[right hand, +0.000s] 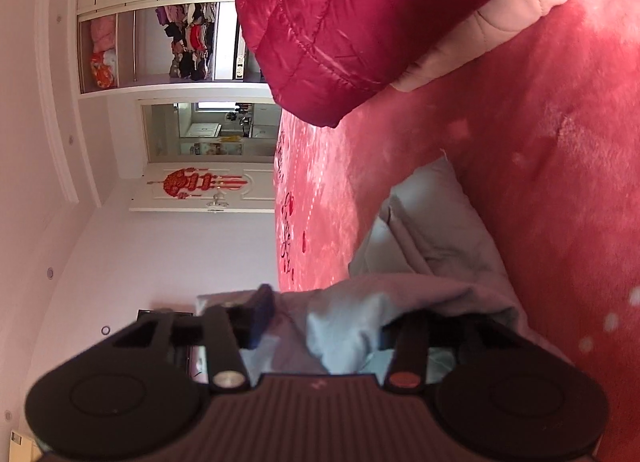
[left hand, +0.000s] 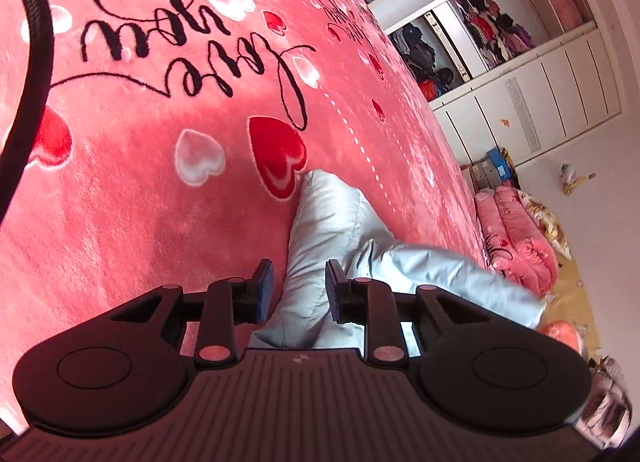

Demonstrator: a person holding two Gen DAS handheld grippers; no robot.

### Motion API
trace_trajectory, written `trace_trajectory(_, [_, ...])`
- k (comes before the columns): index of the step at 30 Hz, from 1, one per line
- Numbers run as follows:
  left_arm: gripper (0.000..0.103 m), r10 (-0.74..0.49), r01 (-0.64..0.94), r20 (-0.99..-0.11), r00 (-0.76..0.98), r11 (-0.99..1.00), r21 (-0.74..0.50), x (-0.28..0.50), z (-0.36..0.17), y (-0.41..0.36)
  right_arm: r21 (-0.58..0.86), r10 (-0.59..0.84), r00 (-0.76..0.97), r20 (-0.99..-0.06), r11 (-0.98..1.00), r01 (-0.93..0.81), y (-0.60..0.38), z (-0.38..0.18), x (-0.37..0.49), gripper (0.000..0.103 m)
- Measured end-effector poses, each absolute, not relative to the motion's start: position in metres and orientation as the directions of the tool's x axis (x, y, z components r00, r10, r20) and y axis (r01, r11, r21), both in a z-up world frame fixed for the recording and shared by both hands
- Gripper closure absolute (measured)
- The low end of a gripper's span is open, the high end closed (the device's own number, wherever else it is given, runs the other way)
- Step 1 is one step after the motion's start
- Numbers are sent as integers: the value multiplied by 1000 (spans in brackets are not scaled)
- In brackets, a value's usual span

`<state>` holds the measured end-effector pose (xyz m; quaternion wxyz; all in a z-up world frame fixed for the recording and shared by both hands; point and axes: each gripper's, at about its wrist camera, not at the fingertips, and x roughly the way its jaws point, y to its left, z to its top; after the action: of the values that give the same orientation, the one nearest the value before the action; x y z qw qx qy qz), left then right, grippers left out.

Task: Fold large clothes
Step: 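Lower the folded hem onto the jacket and open both grippers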

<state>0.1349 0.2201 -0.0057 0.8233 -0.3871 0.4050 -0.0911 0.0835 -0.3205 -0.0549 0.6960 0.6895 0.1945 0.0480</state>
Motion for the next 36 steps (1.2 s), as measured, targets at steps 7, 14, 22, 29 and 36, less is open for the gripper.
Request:
trace_trajectory(7, [65, -514, 0, -563, 647, 738, -674, 114, 12, 186, 981, 325, 930, -173, 139, 134, -321, -32, 82, 17])
trace_trajectory(14, [59, -568, 211, -554, 608, 789, -577, 128, 34, 114, 944, 288, 943, -164, 325, 65, -318, -5, 67, 6])
trace_trajectory(22, [60, -499, 342, -648, 575, 866, -364, 168, 19, 36, 758, 185, 918, -351, 632, 162, -298, -12, 69, 5])
trace_trajectory(29, [60, -274, 173, -698, 661, 961, -214, 198, -8, 29, 493, 112, 856, -505, 852, 179, -254, -24, 90, 5])
trace_trajectory(36, [69, -117, -6, -703, 702, 985, -171, 189, -22, 65, 291, 60, 857, -512, 951, 107, -213, -23, 108, 2])
